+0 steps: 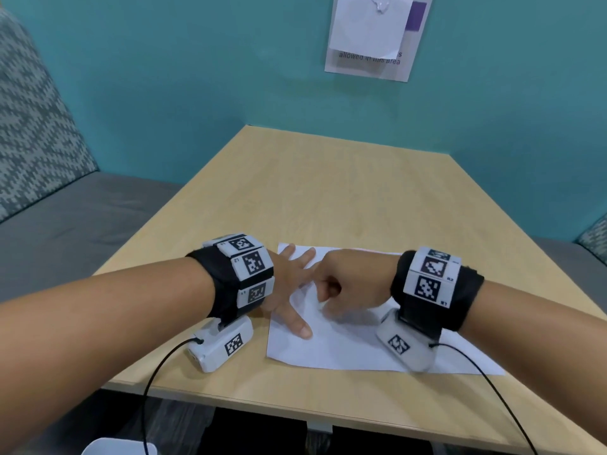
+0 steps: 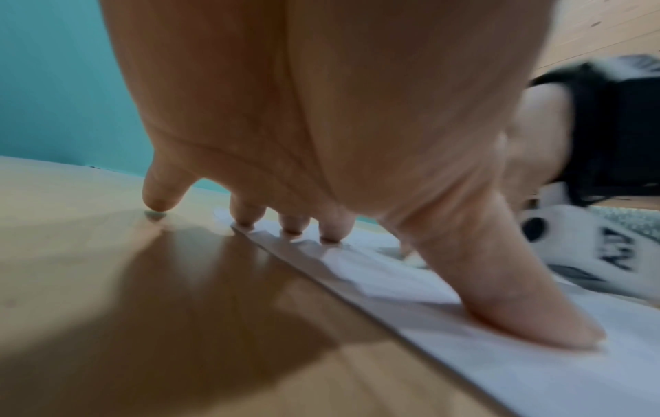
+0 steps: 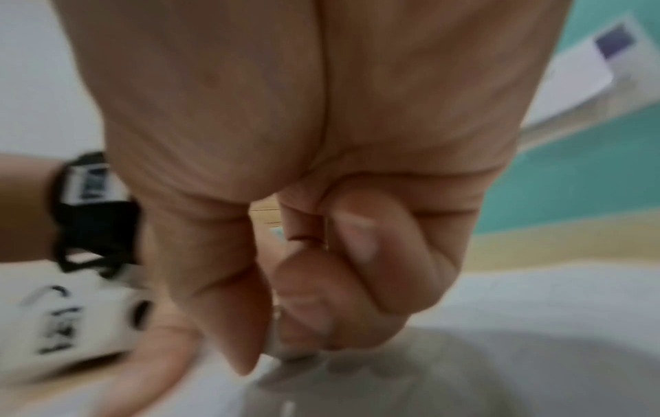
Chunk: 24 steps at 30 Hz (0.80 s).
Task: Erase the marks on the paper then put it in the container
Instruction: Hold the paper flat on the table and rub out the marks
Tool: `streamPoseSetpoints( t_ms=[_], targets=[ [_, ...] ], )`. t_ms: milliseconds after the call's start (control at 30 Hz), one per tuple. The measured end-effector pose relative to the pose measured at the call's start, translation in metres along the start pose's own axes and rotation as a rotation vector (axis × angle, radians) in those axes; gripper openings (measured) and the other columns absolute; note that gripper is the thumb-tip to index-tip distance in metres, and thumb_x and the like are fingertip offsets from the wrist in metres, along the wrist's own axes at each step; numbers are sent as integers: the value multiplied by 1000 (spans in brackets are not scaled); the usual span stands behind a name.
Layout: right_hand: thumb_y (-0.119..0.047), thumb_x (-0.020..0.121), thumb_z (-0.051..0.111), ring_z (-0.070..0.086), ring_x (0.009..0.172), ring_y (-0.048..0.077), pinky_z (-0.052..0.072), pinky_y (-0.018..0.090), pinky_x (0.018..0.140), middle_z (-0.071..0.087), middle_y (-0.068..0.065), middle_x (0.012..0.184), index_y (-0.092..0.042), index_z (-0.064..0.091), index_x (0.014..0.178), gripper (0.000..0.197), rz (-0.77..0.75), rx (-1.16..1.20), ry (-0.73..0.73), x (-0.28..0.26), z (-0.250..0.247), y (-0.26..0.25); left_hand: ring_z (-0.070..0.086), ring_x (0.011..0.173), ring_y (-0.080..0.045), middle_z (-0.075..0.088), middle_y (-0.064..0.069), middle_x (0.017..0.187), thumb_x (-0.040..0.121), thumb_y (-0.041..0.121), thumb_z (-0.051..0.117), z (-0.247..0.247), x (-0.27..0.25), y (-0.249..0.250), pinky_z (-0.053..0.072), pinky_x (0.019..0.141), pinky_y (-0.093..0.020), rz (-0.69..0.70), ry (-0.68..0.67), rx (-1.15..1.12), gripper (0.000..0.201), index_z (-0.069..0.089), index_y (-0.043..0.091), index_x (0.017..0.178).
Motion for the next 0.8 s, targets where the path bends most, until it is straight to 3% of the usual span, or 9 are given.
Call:
streamPoseSetpoints(
  t_ms=[100,233,333,433,567,700,800],
  targets=[
    [-23,77,73,51,55,1,40,17,58,58,-14,61,-26,61,68,15,36,-5,25,2,-11,10,-19,149,-32,-28,6,161,70,82,59,0,1,-1,11,115,-65,-9,-10,2,120,-19,41,151],
    [-23,78,72,53,60,9,43,21,57,60,-12,64,-20,64,71,11,112,1,86,3,-15,23,-18,150,-30,-27,7,161,69,82,59,0,0,0,11,115,-65,-19,-9,16,124,-21,37,153],
    [-23,79,71,51,57,3,40,14,55,59,-13,65,-20,64,75,9,22,8,12,-3,1,6,-20,149,-31,-28,5,161,70,81,59,0,2,1,10,115,-66,-4,-15,3,120,-16,39,154],
    [-24,80,72,51,53,1,38,14,54,59,-14,62,-26,60,69,16,70,-17,52,1,-12,19,-18,150,-30,-27,6,161,69,83,59,1,2,-2,10,114,-64,-16,-3,8,124,-20,36,153],
    [-20,78,72,50,40,-3,42,20,53,62,-9,57,-21,60,70,15,149,37,86,5,-17,37,-15,150,-29,-23,7,162,68,84,58,-2,0,-1,9,115,-66,-33,4,43,125,-19,34,153],
    [-18,79,70,52,41,0,43,19,53,65,-6,57,-18,59,72,13,145,70,73,3,-14,36,-19,150,-28,-18,9,163,65,86,57,-12,4,7,-1,111,-71,-51,16,104,124,-13,36,155],
    [-17,77,71,51,43,2,42,19,52,62,-8,55,-17,60,71,12,142,66,81,3,-17,36,-18,150,-29,-20,9,163,68,81,63,-12,9,14,-2,112,-70,8,38,-24,121,-13,40,154]
  ],
)
Point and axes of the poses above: each hand's wrist, its own x-axis towards the middle knuckle, its own z-axis out of the palm, y = z × x, the point moved 3 cm from there along x, towards the middle knuckle
